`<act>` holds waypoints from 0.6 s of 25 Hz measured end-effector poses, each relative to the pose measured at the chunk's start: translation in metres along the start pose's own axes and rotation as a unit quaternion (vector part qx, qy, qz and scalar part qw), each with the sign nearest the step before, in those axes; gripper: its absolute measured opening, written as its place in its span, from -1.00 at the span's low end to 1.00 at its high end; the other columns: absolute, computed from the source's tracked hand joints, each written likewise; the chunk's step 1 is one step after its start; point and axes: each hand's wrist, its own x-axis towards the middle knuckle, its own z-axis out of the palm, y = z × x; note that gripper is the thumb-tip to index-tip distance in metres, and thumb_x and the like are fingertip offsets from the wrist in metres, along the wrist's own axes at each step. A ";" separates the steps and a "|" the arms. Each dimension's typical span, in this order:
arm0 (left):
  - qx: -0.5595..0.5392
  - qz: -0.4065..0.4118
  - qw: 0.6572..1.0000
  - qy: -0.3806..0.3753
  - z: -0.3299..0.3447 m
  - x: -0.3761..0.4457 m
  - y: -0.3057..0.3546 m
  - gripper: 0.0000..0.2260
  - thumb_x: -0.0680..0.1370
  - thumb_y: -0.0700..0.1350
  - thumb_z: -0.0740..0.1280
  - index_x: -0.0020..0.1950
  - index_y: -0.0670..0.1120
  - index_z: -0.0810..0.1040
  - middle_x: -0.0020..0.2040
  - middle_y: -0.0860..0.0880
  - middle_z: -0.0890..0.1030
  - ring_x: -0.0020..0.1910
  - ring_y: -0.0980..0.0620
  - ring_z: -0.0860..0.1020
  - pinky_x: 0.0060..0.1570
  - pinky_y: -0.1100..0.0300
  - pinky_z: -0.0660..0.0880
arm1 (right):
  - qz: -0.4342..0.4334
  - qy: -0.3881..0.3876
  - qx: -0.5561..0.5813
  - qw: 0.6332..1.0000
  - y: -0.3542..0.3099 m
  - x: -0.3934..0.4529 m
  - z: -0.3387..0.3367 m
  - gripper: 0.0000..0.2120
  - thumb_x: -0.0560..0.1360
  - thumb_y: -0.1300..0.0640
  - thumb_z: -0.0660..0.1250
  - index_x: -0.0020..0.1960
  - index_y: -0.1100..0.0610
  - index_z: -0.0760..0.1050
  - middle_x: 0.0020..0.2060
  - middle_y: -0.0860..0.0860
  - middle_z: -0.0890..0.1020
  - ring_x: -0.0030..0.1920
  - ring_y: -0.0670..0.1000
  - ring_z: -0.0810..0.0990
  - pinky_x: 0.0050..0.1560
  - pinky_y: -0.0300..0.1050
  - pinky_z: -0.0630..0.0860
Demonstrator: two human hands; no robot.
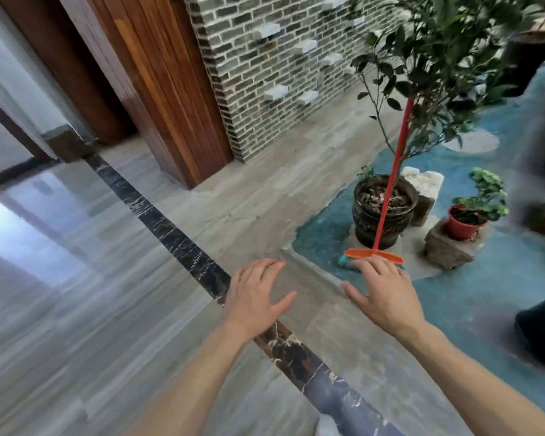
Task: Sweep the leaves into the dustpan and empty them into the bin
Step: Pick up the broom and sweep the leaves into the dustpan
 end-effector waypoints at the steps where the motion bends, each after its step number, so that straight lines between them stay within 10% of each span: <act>1: -0.007 0.010 1.000 -0.006 0.002 0.027 -0.002 -0.41 0.50 0.35 0.07 0.44 0.10 0.33 0.40 0.08 0.40 0.39 0.05 0.37 0.41 0.06 0.19 | 0.013 0.002 -0.003 1.000 0.008 0.021 -0.003 -0.59 0.45 -0.24 0.27 0.20 -0.04 0.52 0.13 -0.07 0.60 0.22 0.05 0.53 0.16 0.04 0.47; 15: -0.068 0.241 0.968 -0.016 0.084 0.409 -0.034 -0.53 0.51 0.24 0.14 0.32 0.07 0.48 0.23 0.07 0.57 0.23 0.06 0.53 0.22 0.04 0.42 | 0.237 0.044 -0.039 0.970 0.083 0.265 0.011 -0.49 0.47 -0.30 0.18 0.33 -0.10 0.42 0.25 -0.11 0.53 0.32 0.01 0.44 0.25 0.04 0.43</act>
